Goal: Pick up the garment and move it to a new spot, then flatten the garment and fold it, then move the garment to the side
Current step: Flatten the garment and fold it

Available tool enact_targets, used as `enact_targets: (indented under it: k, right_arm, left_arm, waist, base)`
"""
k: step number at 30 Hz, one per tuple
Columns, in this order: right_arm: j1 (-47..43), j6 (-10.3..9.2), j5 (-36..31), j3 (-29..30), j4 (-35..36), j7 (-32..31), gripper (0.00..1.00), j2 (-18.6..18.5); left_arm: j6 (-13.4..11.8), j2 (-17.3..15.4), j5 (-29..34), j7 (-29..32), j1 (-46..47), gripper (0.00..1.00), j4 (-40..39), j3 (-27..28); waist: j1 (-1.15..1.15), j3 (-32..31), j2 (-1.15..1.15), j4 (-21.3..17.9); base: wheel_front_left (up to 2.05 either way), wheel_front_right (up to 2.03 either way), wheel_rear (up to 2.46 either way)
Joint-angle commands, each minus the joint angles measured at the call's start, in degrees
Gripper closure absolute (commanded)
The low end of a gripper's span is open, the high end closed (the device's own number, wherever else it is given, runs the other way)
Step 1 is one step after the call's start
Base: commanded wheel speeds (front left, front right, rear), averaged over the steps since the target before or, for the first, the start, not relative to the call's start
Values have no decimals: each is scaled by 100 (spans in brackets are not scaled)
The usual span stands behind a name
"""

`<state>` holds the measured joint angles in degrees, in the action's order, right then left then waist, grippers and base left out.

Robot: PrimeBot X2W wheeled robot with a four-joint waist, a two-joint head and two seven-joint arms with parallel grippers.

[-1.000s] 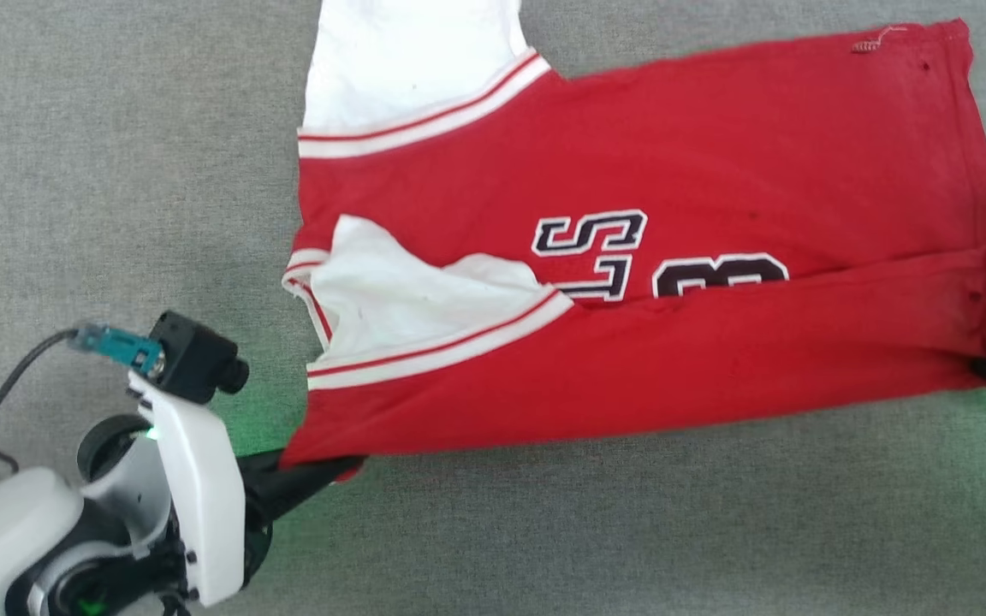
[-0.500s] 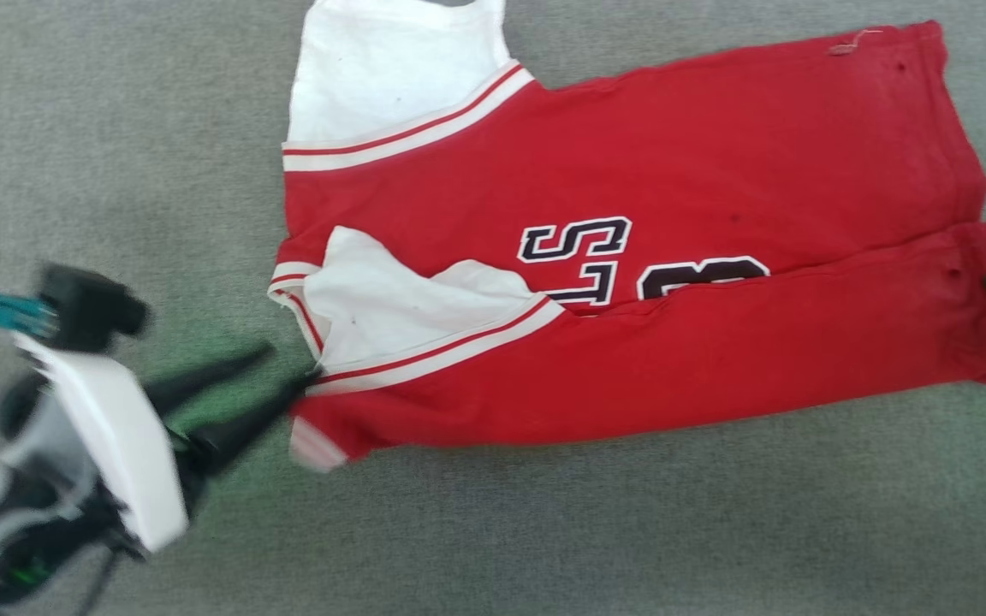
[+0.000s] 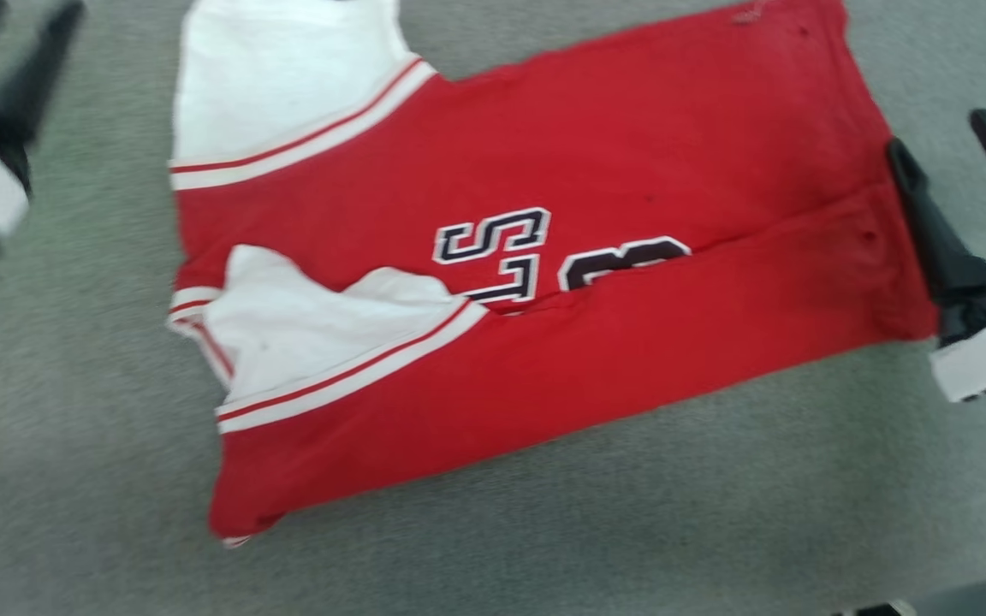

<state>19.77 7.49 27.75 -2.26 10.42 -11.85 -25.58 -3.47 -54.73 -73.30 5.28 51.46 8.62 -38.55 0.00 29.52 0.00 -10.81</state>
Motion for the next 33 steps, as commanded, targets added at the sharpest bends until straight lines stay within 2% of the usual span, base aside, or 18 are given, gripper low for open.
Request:
enact_targets:
  k: [1,5,9,10,11,13,17,19,20,21,22,23,24,28,33]
  right_arm:
    - [62,0,-64,-30,-18,115,0,81]
    - [189,-1,-155,-84,-35,525,0,377]
    - [187,0,-217,-48,-89,892,0,572]
    - [165,-1,-215,-39,-102,958,0,611]
    - [126,-1,-222,-45,-145,1059,0,664]
    - [109,0,-201,-67,-176,1129,0,692]
    - [107,-1,-172,-93,-220,1220,0,710]
    - [122,-1,-147,-96,-239,1243,0,722]
    - [140,0,-126,-97,-250,1237,0,726]
    - [160,-1,-109,-109,-263,1212,0,725]
    - [190,0,-101,-122,-272,1186,0,702]
    - [235,0,-92,-136,-273,1170,0,670]
    - [275,0,-64,-178,-288,1129,0,641]
    - [491,-1,32,-343,-352,846,0,504]
    - [1303,-1,328,-832,-707,-188,0,-36]
  left_arm:
    - [-5,76,145,86,234,0,172,-24]
    - [37,313,477,711,1106,0,994,-248]
    - [140,415,502,1813,1739,0,1664,-576]
    - [159,446,430,2153,1859,0,1803,-633]
    - [189,453,303,2860,2036,0,2012,-765]
    - [177,410,172,3505,2194,0,2142,-861]
    - [247,347,-116,4476,2336,0,2178,-975]
    - [192,403,-369,4804,2348,0,2148,-930]
    - [200,400,-394,4910,2357,22,2102,-942]
    - [191,393,-405,4987,2356,49,2072,-969]
    - [216,393,-389,5043,2362,59,2024,-1002]
    - [227,403,-369,5055,2375,93,1990,-1014]
    - [203,424,-372,5037,2378,100,1978,-1006]
    - [218,461,-300,4977,2411,100,1940,-1025]
    - [308,568,-241,4870,2499,100,1886,-1014]
  waist:
    - [0,131,0,-213]
    - [0,267,0,-537]
    - [0,370,0,-803]
    - [0,392,0,-854]
    - [0,430,0,-954]
    - [0,460,0,-1035]
    - [0,512,0,-1135]
    - [0,536,0,-1154]
    - [0,557,0,-1155]
    - [0,573,0,-1152]
    - [0,589,0,-1142]
    - [0,610,0,-1127]
    - [0,628,0,-1114]
    - [0,678,0,-1077]
    - [0,789,0,-918]
  base:
    - [0,0,0]
    - [0,0,0]
    - [0,0,0]
    - [0,0,0]
    - [0,0,0]
    - [0,0,0]
    - [0,0,0]
    - [0,0,0]
    - [0,0,0]
    - [0,0,0]
    - [0,0,0]
    - [0,0,0]
    - [0,0,0]
    - [0,0,0]
    - [0,0,0]
